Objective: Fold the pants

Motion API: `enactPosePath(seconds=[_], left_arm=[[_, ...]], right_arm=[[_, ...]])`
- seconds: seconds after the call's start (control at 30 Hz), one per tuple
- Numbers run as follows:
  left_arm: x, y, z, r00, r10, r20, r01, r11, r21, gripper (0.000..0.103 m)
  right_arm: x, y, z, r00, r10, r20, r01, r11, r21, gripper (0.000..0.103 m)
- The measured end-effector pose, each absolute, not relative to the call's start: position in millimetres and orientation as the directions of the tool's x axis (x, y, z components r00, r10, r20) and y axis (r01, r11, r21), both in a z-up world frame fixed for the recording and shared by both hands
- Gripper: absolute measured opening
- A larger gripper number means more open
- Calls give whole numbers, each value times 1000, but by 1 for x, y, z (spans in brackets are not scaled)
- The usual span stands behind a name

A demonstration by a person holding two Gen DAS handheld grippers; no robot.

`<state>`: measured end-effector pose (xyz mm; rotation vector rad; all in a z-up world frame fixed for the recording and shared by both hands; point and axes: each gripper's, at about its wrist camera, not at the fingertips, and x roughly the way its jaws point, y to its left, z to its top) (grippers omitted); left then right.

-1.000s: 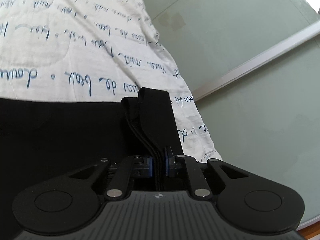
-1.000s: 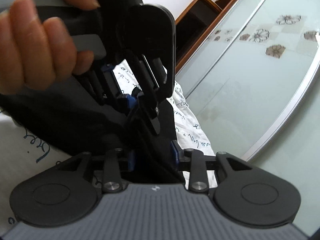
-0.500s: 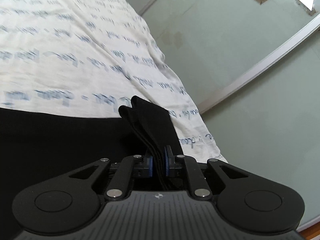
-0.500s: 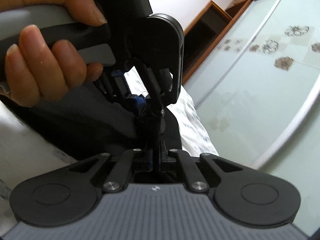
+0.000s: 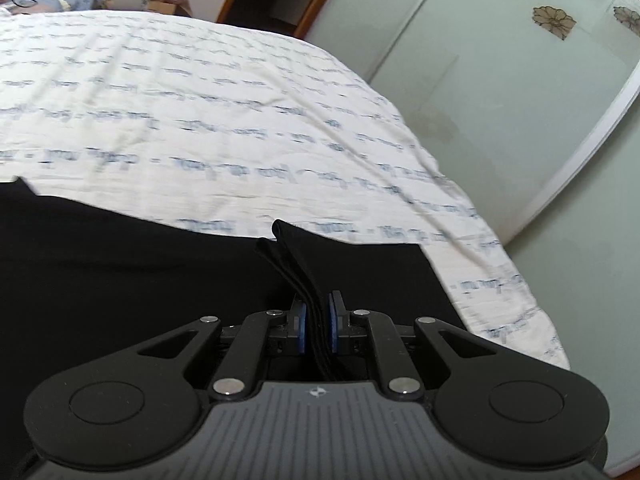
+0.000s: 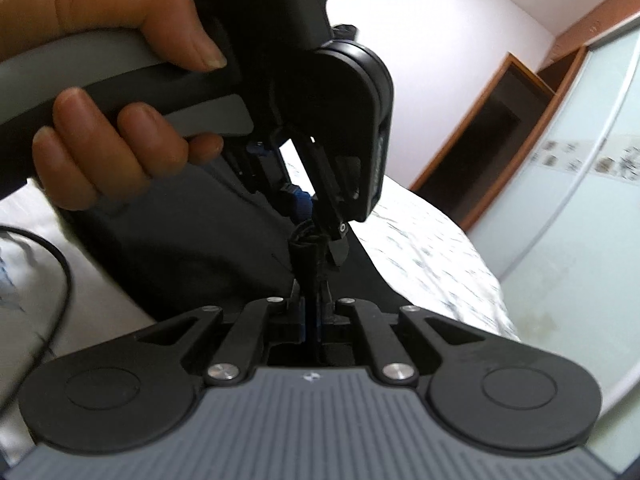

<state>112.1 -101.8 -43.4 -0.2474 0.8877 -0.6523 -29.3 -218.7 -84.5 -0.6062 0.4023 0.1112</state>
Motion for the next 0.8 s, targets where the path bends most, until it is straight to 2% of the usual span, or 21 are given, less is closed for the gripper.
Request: enactPosePath(seconds=[0.37,0.8], left_arm=[[108,-60,-55,507,-523,-685,388,848,-361,10],[98,-34,-50,613,-421,-669,370,901,-228,10]], right_arm=[[-24,-181,-87,889,108,-445,-341,805,-486,5],[-11,-182,-87,870,201,-450,-415,790,-450,5]])
